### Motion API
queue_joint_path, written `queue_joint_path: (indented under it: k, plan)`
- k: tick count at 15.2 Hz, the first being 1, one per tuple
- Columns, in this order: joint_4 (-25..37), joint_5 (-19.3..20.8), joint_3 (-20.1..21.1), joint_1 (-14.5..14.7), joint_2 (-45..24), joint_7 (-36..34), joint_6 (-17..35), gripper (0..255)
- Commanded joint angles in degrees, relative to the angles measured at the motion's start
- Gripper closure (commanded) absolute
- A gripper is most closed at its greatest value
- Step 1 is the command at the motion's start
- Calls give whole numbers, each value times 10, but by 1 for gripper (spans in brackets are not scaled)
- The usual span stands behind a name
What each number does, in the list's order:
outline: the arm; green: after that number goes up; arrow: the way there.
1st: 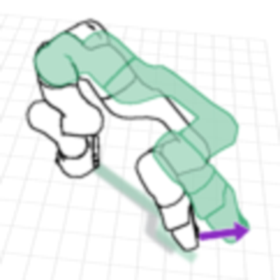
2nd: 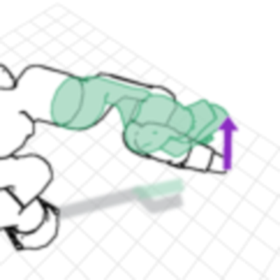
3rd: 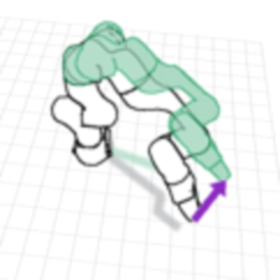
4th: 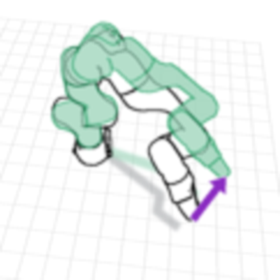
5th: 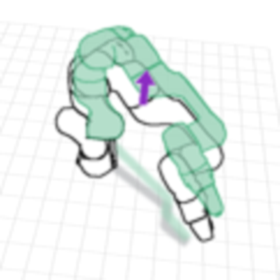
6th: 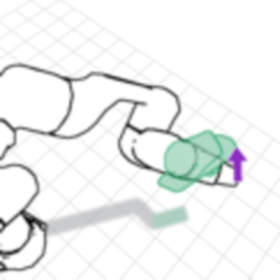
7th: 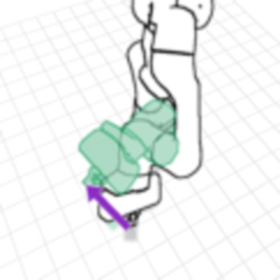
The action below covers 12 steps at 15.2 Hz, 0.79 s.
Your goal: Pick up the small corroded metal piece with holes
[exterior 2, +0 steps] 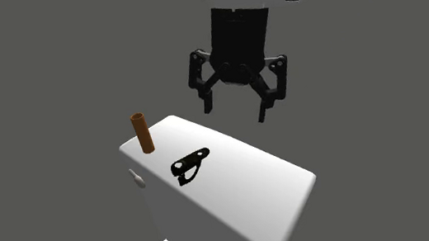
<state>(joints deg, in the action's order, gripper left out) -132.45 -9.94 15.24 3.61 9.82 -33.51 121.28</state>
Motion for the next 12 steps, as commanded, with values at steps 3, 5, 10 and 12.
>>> queue_joint_path:
  k: [3, 5, 10, 12]
  plan:
    - [46, 19, 22, 8, -92, -68, 36, 0]
    - [73, 32, 27, 14, -139, -100, 50, 0]
    - [154, 66, 27, 37, -258, -174, 72, 0]
    - [192, 78, 22, 49, -305, -200, 76, 0]
